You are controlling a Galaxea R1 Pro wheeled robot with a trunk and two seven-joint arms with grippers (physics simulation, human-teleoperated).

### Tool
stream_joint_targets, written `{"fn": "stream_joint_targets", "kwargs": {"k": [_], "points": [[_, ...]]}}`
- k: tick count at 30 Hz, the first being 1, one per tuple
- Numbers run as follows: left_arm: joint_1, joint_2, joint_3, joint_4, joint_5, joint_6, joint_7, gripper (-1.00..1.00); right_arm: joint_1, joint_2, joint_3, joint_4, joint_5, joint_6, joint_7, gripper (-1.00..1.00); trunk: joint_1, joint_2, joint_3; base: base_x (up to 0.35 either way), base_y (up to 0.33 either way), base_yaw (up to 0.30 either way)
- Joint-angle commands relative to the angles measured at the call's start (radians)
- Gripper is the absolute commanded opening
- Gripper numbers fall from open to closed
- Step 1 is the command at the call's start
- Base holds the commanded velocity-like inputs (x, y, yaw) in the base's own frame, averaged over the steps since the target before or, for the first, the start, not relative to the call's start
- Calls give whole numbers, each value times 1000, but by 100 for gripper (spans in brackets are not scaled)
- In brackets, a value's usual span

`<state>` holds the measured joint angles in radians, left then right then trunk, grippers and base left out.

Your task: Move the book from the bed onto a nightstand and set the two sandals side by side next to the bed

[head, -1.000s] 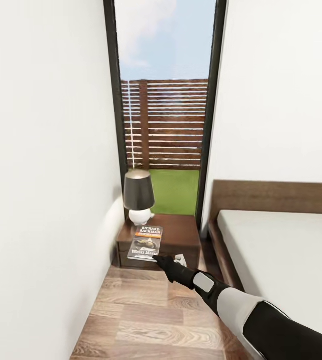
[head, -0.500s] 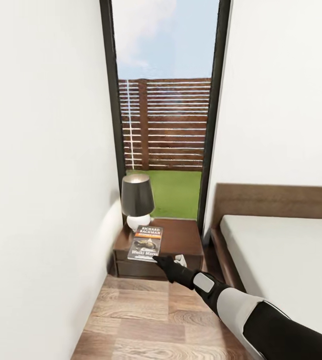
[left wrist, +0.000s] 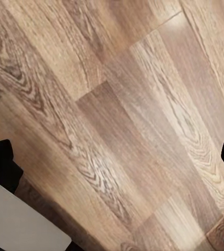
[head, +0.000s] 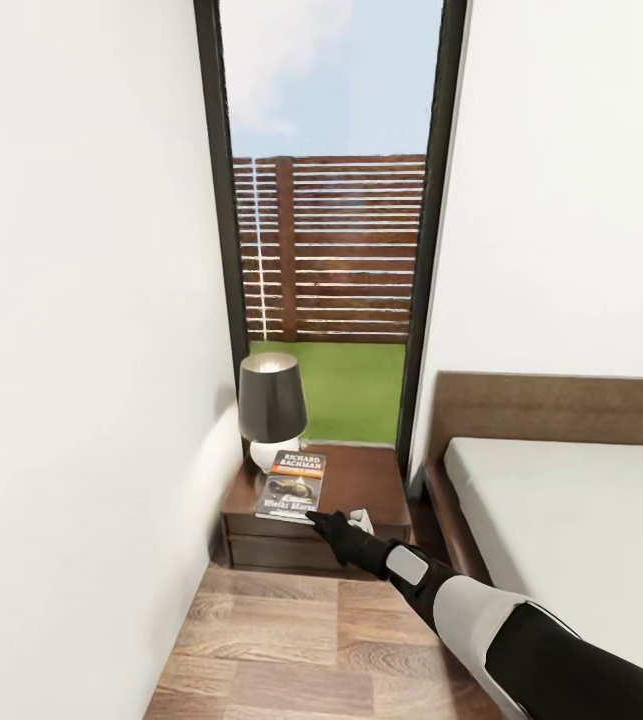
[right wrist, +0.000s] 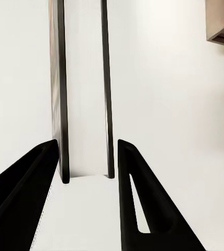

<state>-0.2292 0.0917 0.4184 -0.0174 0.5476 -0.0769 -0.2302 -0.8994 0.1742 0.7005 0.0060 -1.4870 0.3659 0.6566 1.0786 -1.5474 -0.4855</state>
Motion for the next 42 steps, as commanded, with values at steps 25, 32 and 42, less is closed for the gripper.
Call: {"fn": "stream_joint_targets", "kwargs": {"k": [25,32,42], "points": [[-1,10,2,2,2,-3,-6,100,-1,-20,-12,43,-15,7,6,-100,0,-1,-1,12,0,0],[-1,11,2,2,2,-3,-6,100,-1,-32,-20,45,-16,8,4,-100,0,-1,-1,0,0,0],[-1,11,2,2,1,-3,-6,100,22,-87,-24,46,-72,10,3,-100,0,-1,-1,0,0,0]]}}
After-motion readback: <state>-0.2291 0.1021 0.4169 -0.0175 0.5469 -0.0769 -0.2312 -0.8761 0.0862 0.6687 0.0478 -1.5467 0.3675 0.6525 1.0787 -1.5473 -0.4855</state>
